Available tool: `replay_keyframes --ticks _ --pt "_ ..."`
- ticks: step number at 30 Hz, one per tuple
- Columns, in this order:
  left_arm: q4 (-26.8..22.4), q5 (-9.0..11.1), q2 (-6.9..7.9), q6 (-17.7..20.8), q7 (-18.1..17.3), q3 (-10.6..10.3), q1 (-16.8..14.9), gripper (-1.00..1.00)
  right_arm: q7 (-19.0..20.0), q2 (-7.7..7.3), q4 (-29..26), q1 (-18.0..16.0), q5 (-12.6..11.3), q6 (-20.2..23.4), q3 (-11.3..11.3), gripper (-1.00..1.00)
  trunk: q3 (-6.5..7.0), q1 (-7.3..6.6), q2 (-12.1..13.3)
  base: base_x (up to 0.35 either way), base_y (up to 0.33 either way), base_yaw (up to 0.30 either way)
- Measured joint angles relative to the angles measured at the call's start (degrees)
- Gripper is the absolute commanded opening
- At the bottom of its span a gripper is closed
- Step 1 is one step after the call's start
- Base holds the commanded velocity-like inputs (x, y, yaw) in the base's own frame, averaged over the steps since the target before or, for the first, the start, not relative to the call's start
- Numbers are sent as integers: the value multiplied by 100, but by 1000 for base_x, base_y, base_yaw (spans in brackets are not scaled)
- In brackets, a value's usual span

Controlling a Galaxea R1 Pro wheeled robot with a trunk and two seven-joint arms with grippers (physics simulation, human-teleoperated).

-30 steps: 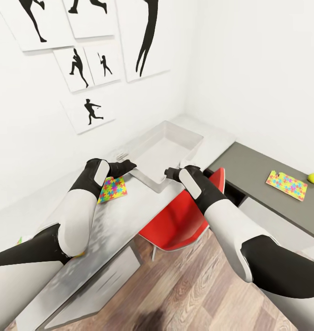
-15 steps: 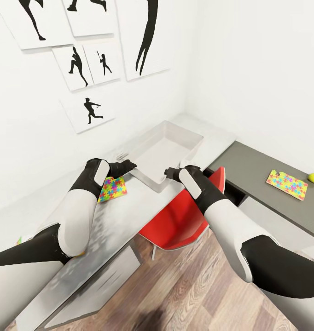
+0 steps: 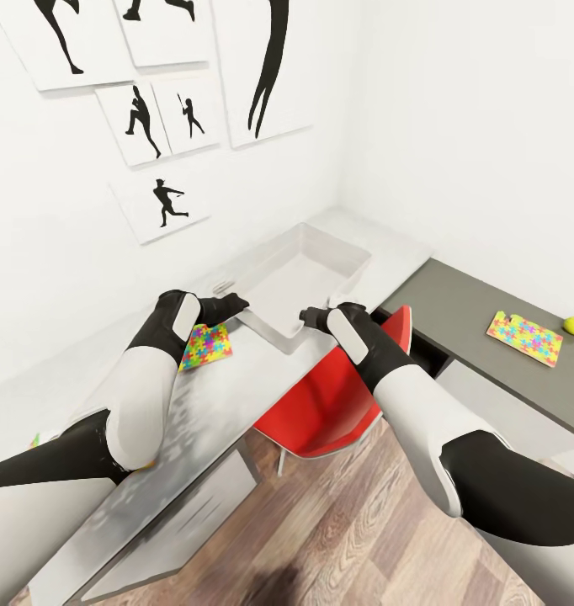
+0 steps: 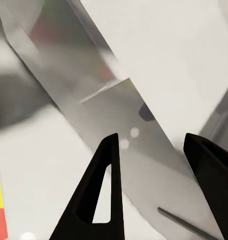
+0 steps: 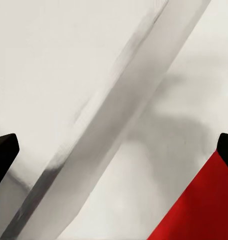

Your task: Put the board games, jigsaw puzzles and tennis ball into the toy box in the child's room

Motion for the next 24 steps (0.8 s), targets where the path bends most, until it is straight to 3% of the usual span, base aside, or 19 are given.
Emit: replay_keyframes --ticks 6,14,15,16,24 --pt "1 134 0 2 -6 -1 0 -100 0 0 0 0 1 6 1 100 0 0 0 0 0 0" --pt "1 167 0 2 -6 -2 0 -100 -1 0 0 0 -3 14 2 100 0 0 0 0 0 0" --pt "1 169 0 2 -6 -2 0 100 -1 0 0 0 -2 14 2 100 0 0 0 0 0 0" --pt "-3 248 0 6 -4 0 -1 100 0 0 0 0 -3 14 2 100 0 0 -1 0 0 0" --pt "-2 258 0 7 -1 -1 -1 100 -2 0 0 0 -3 23 4 100 0 0 -1 0 0 0"
